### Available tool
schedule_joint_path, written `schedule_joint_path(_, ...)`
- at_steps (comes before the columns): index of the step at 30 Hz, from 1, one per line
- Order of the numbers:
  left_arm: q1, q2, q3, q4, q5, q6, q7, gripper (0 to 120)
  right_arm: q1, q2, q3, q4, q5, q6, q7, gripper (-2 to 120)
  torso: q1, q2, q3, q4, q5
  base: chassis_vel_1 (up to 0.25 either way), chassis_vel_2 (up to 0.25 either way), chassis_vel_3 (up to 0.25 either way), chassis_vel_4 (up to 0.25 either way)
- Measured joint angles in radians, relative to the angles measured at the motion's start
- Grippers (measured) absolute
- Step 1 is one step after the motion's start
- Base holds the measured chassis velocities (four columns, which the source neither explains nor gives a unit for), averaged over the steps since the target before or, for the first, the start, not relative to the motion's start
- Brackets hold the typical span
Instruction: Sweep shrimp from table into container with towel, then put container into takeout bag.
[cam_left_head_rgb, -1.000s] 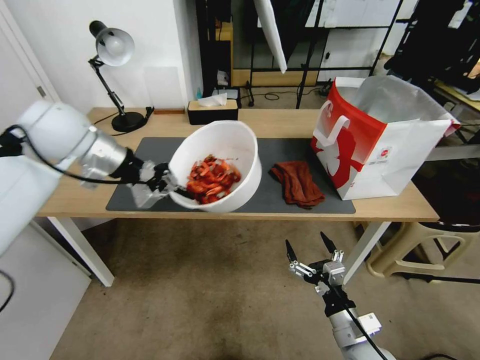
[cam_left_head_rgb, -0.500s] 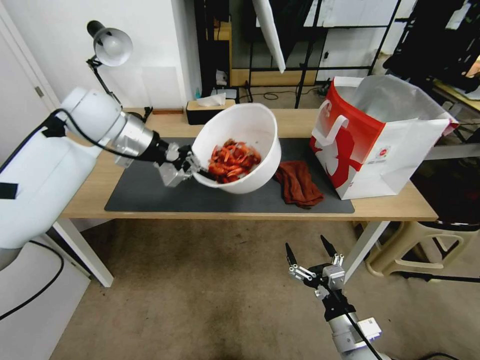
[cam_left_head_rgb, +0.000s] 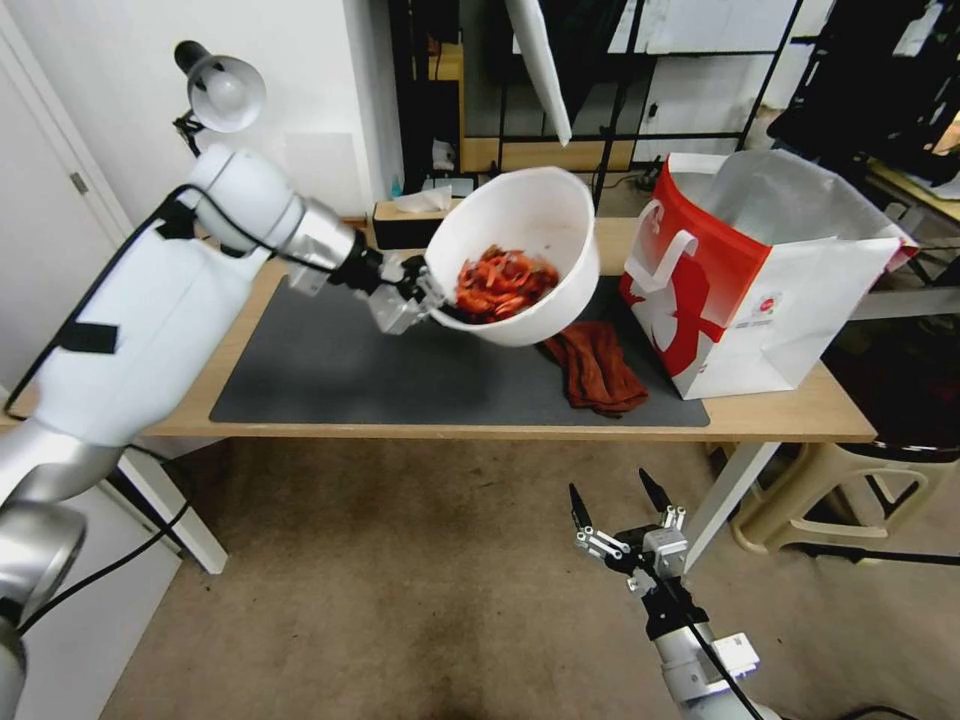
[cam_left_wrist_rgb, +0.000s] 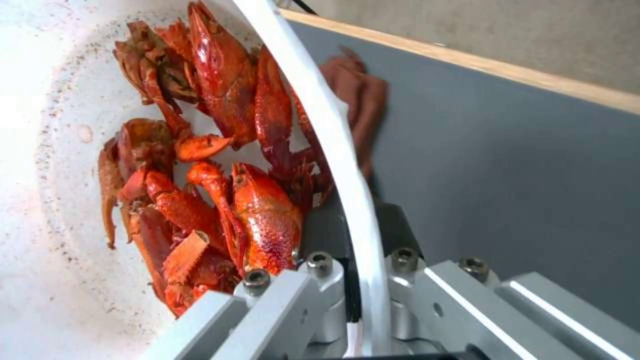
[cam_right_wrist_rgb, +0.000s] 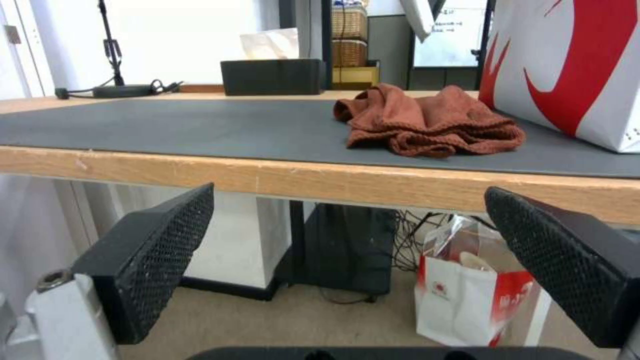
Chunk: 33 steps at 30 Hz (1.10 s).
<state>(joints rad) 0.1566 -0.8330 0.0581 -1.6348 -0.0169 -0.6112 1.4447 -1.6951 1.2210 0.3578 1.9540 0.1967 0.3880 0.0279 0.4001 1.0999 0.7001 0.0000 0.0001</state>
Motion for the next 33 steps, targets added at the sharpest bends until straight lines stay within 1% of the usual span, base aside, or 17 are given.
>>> schedule_joint_path(2,-0.017,-0.036,0.010,0.025,0.018,0.014,-0.001,0,0.001,0.004,0.000,-0.002,0.000,0.000,-0.003,100,0.000,0.000,0.000,-0.0003,0.0000,0.000,0.000,0.000,0.000)
schedule_joint_path(4,-0.025,-0.049,0.012,0.035,0.025,0.018,-0.001,0,0.001,0.005,0.000,-0.002,0.000,0.000,-0.004,100,0.000,0.000,0.000,0.0004,-0.0003,0.000,0.000,0.000,0.000)
schedule_joint_path(6,-0.057,-0.097,0.019,0.070,0.050,0.028,-0.001,0,0.005,0.007,0.000,-0.003,0.000,0.001,-0.006,100,0.000,0.000,0.000,0.0000,-0.0001,0.000,0.000,0.000,0.000)
schedule_joint_path(7,-0.057,-0.097,0.019,0.070,0.050,0.028,-0.001,0,0.005,0.007,0.000,-0.003,0.000,0.001,-0.006,100,0.000,0.000,0.000,0.0000,-0.0001,0.000,0.000,0.000,0.000)
schedule_joint_path(10,-0.105,-0.165,0.045,0.115,0.066,0.033,-0.012,0,0.009,0.009,0.001,-0.004,0.001,0.001,-0.006,100,0.000,0.000,0.000,-0.0002,0.0001,0.000,0.000,0.000,0.000)
schedule_joint_path(11,-0.105,-0.165,0.045,0.115,0.066,0.033,-0.012,0,0.009,0.009,0.001,-0.004,0.001,0.001,-0.006,100,0.000,0.000,0.000,-0.0002,0.0001,0.000,0.000,0.000,0.000)
schedule_joint_path(15,-0.170,-0.265,0.083,0.178,0.099,0.037,-0.028,0,0.025,0.006,-0.003,-0.012,0.007,-0.001,-0.007,100,0.000,0.000,0.000,-0.0002,0.0002,0.000,0.000,0.000,0.000)
schedule_joint_path(16,-0.170,-0.265,0.083,0.178,0.099,0.037,-0.028,0,0.025,0.006,-0.003,-0.012,0.007,-0.001,-0.007,100,0.000,0.000,0.000,-0.0002,0.0002,0.000,0.000,0.000,0.000)
schedule_joint_path(19,-0.217,-0.331,0.102,0.246,0.115,0.044,-0.049,0,0.028,0.003,-0.004,-0.014,0.011,-0.001,-0.007,100,0.000,0.000,0.000,-0.0001,0.0000,0.000,0.000,0.000,0.000)
schedule_joint_path(20,-0.217,-0.331,0.102,0.246,0.115,0.044,-0.049,0,0.028,0.003,-0.004,-0.014,0.011,-0.001,-0.007,100,0.000,0.000,0.000,-0.0001,0.0000,0.000,0.000,0.000,0.000)
schedule_joint_path(23,-0.260,-0.365,0.114,0.300,0.118,0.047,-0.069,0,0.032,-0.001,-0.007,-0.016,0.013,0.000,-0.008,100,0.000,0.000,0.000,0.0000,0.0000,0.000,0.000,0.000,0.000)
schedule_joint_path(24,-0.260,-0.365,0.114,0.300,0.118,0.047,-0.069,0,0.032,-0.001,-0.007,-0.016,0.013,0.000,-0.008,100,0.000,0.000,0.000,0.0000,0.0000,0.000,0.000,0.000,0.000)
schedule_joint_path(27,-0.294,-0.400,0.121,0.334,0.140,0.047,-0.088,0,0.039,0.001,-0.010,-0.020,0.014,-0.001,-0.008,100,0.000,0.000,0.000,0.0000,0.0000,0.000,0.000,0.000,0.000)
schedule_joint_path(28,-0.294,-0.400,0.121,0.334,0.140,0.047,-0.088,0,0.039,0.001,-0.010,-0.020,0.014,-0.001,-0.008,100,0.000,0.000,0.000,0.0000,0.0000,0.000,0.000,0.000,0.000)
schedule_joint_path(30,-0.333,-0.444,0.133,0.375,0.163,0.047,-0.108,0,0.043,0.004,-0.013,-0.025,0.014,-0.001,-0.009,100,0.000,0.000,0.000,0.0000,0.0001,0.000,0.000,0.000,0.000)
schedule_joint_path(31,-0.333,-0.444,0.133,0.375,0.163,0.047,-0.108,0,0.043,0.004,-0.013,-0.025,0.014,-0.001,-0.009,100,0.000,0.000,0.000,0.0000,0.0001,0.000,0.000,0.000,0.000)
schedule_joint_path(33,-0.354,-0.475,0.140,0.405,0.175,0.046,-0.121,0,0.045,0.006,-0.013,-0.026,0.014,-0.001,-0.009,100,0.000,0.000,0.000,0.0000,0.0001,0.000,0.000,0.000,0.000)
